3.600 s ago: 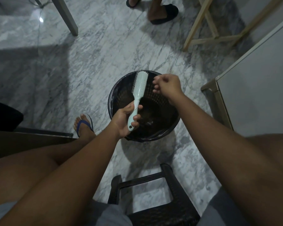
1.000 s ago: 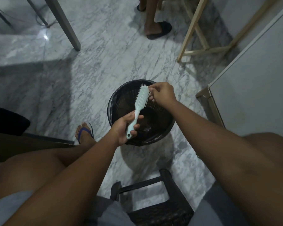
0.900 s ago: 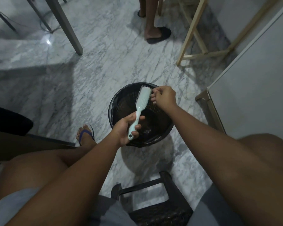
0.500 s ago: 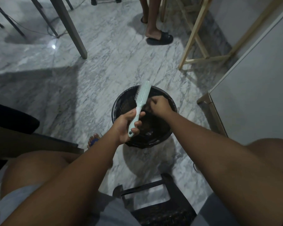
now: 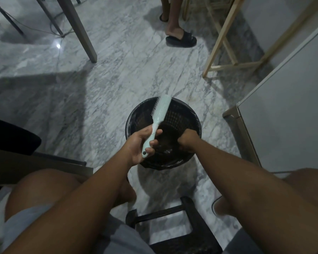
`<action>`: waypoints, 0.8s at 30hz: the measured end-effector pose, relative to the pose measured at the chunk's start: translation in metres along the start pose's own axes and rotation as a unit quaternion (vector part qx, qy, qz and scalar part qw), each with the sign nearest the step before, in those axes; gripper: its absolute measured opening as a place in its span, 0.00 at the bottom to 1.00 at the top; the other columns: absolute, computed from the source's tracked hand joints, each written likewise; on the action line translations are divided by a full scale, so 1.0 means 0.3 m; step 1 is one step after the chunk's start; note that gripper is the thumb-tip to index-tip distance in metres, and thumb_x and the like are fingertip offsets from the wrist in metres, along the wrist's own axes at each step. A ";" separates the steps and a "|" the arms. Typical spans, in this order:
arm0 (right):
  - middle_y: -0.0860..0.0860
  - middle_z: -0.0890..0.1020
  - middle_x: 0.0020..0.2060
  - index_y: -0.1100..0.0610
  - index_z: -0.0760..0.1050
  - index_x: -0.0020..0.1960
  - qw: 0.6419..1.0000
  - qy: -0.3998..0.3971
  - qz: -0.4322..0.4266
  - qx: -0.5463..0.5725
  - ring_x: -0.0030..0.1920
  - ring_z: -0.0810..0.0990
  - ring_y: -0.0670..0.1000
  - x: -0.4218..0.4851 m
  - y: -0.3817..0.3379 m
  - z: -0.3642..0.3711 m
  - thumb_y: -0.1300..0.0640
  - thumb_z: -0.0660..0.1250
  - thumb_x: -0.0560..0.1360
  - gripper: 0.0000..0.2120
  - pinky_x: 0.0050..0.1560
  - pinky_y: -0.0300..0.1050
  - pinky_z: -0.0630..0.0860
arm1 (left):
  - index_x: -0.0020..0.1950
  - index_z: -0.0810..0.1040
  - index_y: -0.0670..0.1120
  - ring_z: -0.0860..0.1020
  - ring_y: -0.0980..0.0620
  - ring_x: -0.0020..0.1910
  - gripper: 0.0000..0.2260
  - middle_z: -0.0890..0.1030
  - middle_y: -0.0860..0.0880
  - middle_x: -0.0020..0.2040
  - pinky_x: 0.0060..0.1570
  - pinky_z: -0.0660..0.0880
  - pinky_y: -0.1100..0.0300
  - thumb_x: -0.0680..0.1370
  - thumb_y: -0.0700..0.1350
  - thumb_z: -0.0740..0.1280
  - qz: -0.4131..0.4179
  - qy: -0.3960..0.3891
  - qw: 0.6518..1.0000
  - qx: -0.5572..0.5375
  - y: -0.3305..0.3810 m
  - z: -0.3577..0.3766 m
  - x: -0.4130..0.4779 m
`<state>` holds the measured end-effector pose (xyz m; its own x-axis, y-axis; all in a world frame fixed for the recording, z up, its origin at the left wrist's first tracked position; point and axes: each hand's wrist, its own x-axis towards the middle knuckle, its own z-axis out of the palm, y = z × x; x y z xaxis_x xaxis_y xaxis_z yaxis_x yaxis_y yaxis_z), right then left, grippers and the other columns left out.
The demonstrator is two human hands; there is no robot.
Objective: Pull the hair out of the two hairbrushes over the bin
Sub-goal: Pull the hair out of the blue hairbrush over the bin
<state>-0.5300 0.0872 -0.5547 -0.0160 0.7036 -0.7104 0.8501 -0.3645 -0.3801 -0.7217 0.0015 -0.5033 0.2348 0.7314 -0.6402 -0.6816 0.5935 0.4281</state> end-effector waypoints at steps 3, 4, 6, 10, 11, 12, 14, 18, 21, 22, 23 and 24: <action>0.56 0.79 0.41 0.62 0.75 0.63 0.990 0.002 0.022 0.137 0.37 0.79 0.54 0.016 -0.021 -0.025 0.60 0.61 0.77 0.16 0.36 0.47 0.81 | 0.73 0.70 0.45 0.70 0.56 0.30 0.18 0.82 0.47 0.48 0.19 0.66 0.66 0.82 0.42 0.59 0.000 0.015 1.000 -0.008 -0.023 -0.038 0.010; 0.56 0.79 0.48 0.57 0.72 0.69 0.973 -0.004 0.015 0.232 0.42 0.80 0.55 0.018 -0.040 -0.033 0.58 0.60 0.78 0.19 0.40 0.51 0.83 | 0.73 0.70 0.45 0.70 0.56 0.30 0.19 0.82 0.47 0.47 0.19 0.66 0.66 0.82 0.42 0.59 -0.005 0.021 1.000 -0.001 -0.032 -0.046 0.012; 0.55 0.74 0.62 0.50 0.63 0.75 0.893 -0.034 0.001 0.448 0.56 0.79 0.59 0.011 -0.098 -0.058 0.51 0.57 0.82 0.22 0.50 0.57 0.81 | 0.74 0.68 0.43 0.70 0.56 0.29 0.20 0.81 0.48 0.45 0.19 0.65 0.66 0.82 0.43 0.59 -0.019 0.024 0.999 0.016 -0.053 -0.056 0.016; 0.58 0.79 0.58 0.55 0.68 0.72 0.870 -0.076 -0.070 0.482 0.55 0.83 0.58 -0.030 -0.202 -0.119 0.33 0.51 0.80 0.31 0.50 0.54 0.83 | 0.73 0.68 0.42 0.70 0.56 0.29 0.19 0.81 0.48 0.44 0.19 0.65 0.66 0.82 0.43 0.59 -0.031 0.020 0.999 0.025 -0.084 -0.062 0.023; 0.57 0.82 0.50 0.57 0.74 0.65 0.912 -0.054 -0.091 0.397 0.48 0.84 0.54 -0.042 -0.212 -0.123 0.34 0.51 0.80 0.31 0.44 0.49 0.83 | 0.73 0.68 0.43 0.70 0.56 0.29 0.19 0.81 0.49 0.44 0.19 0.65 0.66 0.82 0.43 0.59 -0.030 0.020 0.999 0.026 -0.088 -0.064 0.024; 0.55 0.82 0.42 0.59 0.79 0.54 0.949 -0.020 -0.122 0.289 0.40 0.83 0.52 -0.045 -0.215 -0.121 0.36 0.50 0.81 0.30 0.39 0.44 0.81 | 0.72 0.69 0.43 0.70 0.56 0.29 0.18 0.81 0.49 0.45 0.19 0.64 0.67 0.82 0.43 0.58 -0.027 0.021 0.999 0.025 -0.091 -0.065 0.025; 0.52 0.77 0.28 0.58 0.75 0.32 0.971 0.077 -0.207 0.088 0.29 0.76 0.49 -0.025 -0.210 -0.108 0.40 0.52 0.83 0.30 0.35 0.42 0.69 | 0.71 0.70 0.44 0.70 0.57 0.29 0.17 0.80 0.48 0.45 0.19 0.64 0.67 0.82 0.43 0.58 -0.022 0.027 0.999 0.025 -0.092 -0.072 0.026; 0.49 0.65 0.21 0.56 0.62 0.25 0.949 0.158 -0.268 0.050 0.22 0.63 0.47 0.017 -0.230 -0.101 0.48 0.59 0.82 0.28 0.32 0.43 0.59 | 0.70 0.70 0.42 0.69 0.57 0.29 0.16 0.80 0.49 0.43 0.19 0.63 0.67 0.82 0.43 0.58 -0.015 0.048 0.998 0.028 -0.099 -0.103 0.027; 0.45 0.70 0.19 0.53 0.72 0.25 0.927 0.182 -0.275 0.180 0.22 0.69 0.42 0.006 -0.290 -0.125 0.49 0.59 0.82 0.27 0.35 0.40 0.69 | 0.69 0.71 0.41 0.69 0.57 0.28 0.16 0.79 0.49 0.42 0.19 0.63 0.67 0.82 0.43 0.58 -0.018 0.066 0.997 0.021 -0.110 -0.129 0.024; 0.44 0.73 0.19 0.53 0.77 0.28 0.913 0.202 -0.280 0.218 0.23 0.72 0.40 -0.005 -0.315 -0.141 0.48 0.59 0.82 0.26 0.40 0.38 0.74 | 0.68 0.71 0.40 0.69 0.57 0.28 0.16 0.79 0.49 0.42 0.18 0.63 0.67 0.82 0.43 0.58 -0.018 0.070 0.997 0.019 -0.115 -0.137 0.022; 0.42 0.75 0.19 0.55 0.81 0.31 0.897 0.229 -0.286 0.247 0.24 0.74 0.39 -0.017 -0.340 -0.159 0.48 0.59 0.82 0.25 0.44 0.36 0.76 | 0.68 0.70 0.40 0.69 0.57 0.28 0.16 0.79 0.49 0.42 0.18 0.63 0.67 0.82 0.43 0.58 -0.019 0.072 0.997 0.017 -0.118 -0.143 0.021; 0.41 0.77 0.20 0.56 0.83 0.34 0.877 0.257 -0.294 0.279 0.26 0.77 0.39 -0.029 -0.360 -0.179 0.48 0.59 0.83 0.24 0.46 0.35 0.78 | 0.69 0.70 0.40 0.70 0.57 0.28 0.16 0.79 0.49 0.41 0.18 0.63 0.67 0.82 0.43 0.58 -0.018 0.073 0.997 0.015 -0.121 -0.149 0.021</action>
<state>-0.5935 0.1533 -0.4756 -0.0038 0.9999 0.0120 0.3832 0.0126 -0.9236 -0.7265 -0.0305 -0.5514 0.1544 0.6534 -0.7411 -0.6528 0.6305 0.4199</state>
